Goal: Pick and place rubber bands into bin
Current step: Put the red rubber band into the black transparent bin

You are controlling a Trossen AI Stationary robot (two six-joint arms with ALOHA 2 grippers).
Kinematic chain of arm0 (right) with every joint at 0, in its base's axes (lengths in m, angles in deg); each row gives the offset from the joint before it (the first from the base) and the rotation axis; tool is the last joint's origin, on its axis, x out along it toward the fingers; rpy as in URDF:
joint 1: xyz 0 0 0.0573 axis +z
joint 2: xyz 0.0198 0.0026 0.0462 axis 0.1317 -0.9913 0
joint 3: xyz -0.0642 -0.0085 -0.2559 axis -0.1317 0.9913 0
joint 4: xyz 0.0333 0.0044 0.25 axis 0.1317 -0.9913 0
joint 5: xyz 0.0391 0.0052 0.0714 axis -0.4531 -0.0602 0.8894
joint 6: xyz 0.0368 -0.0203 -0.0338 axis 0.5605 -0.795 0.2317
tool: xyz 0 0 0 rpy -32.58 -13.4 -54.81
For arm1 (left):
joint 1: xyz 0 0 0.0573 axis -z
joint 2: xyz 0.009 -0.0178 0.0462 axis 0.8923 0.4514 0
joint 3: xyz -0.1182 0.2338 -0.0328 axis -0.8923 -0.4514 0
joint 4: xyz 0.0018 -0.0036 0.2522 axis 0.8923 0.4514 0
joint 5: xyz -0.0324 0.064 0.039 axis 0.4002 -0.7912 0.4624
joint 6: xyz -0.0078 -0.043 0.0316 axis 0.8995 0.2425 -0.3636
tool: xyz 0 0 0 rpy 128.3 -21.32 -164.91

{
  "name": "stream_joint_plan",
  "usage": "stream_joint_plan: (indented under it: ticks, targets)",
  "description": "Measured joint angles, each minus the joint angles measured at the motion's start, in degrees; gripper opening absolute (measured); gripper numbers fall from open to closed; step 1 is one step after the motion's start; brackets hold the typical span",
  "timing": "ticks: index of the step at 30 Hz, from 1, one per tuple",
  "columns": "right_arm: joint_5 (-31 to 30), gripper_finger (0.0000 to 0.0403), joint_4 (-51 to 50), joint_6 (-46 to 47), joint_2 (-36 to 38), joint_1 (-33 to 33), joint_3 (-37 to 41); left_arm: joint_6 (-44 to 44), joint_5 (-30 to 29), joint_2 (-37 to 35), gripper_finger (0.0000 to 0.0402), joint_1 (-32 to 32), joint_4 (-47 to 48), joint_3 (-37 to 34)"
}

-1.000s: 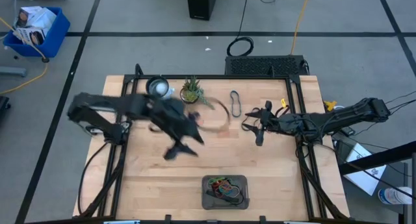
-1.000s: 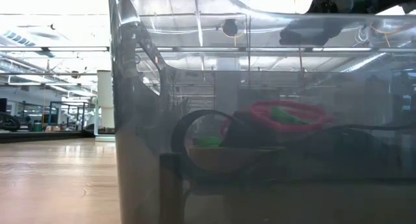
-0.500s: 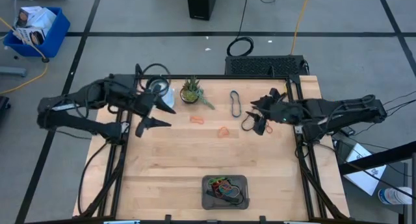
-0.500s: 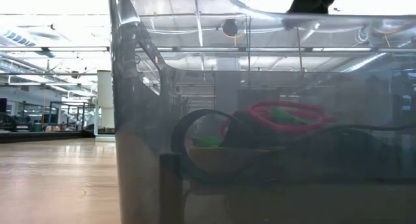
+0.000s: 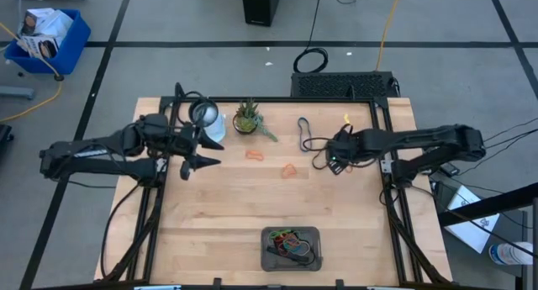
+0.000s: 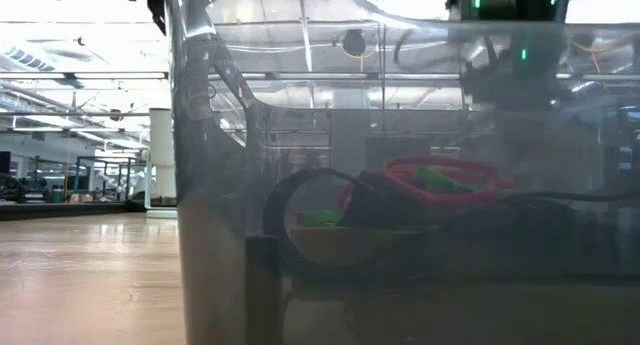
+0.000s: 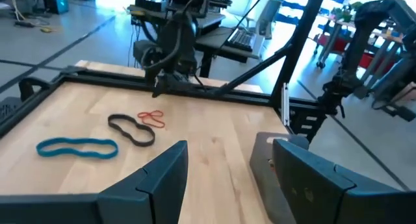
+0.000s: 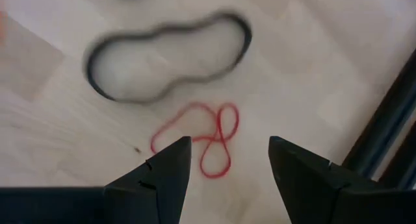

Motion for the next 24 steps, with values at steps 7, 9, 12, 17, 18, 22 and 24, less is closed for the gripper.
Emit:
stream_joint_plan:
  ticks: [7, 9, 12, 17, 18, 22, 24]
  targets:
    - [2.8, 0.0201, 12.3, 1.2, -1.2, -1.4, 9.8, 1.0, 0.0, 0.5, 0.0230, 0.0, -0.5, -1.0]
    - [2.8, 0.0200, 15.3, 1.3, -1.1, -1.4, 11.8, 1.2, 0.0, 0.5, 0.0230, 0.0, -0.5, -1.0]
    - [2.8, 0.0198, 18.3, 2.1, -1.1, -1.4, 14.0, 1.4, 0.0, 0.4, 0.0230, 0.0, -0.8, -1.0]
    - [2.8, 0.0197, 23.5, 3.7, -1.1, -1.4, 18.4, 1.5, 0.0, 0.4, 0.0230, 0.0, -1.6, -1.0]
    - [3.0, 0.0197, 24.8, 4.3, -1.1, -1.4, 19.3, 1.6, 0.0, 0.4, 0.0230, 0.0, -1.6, -1.0]
    - [4.1, 0.0196, 28.7, 4.5, -0.9, -1.6, 22.4, 2.5, 0.0, 0.4, 0.0230, 0.0, -1.6, -1.0]
    - [4.6, 0.0196, 29.3, 4.4, -0.8, -1.6, 23.3, 2.5, 0.0, 0.4, 0.0230, 0.0, -1.6, -1.0]
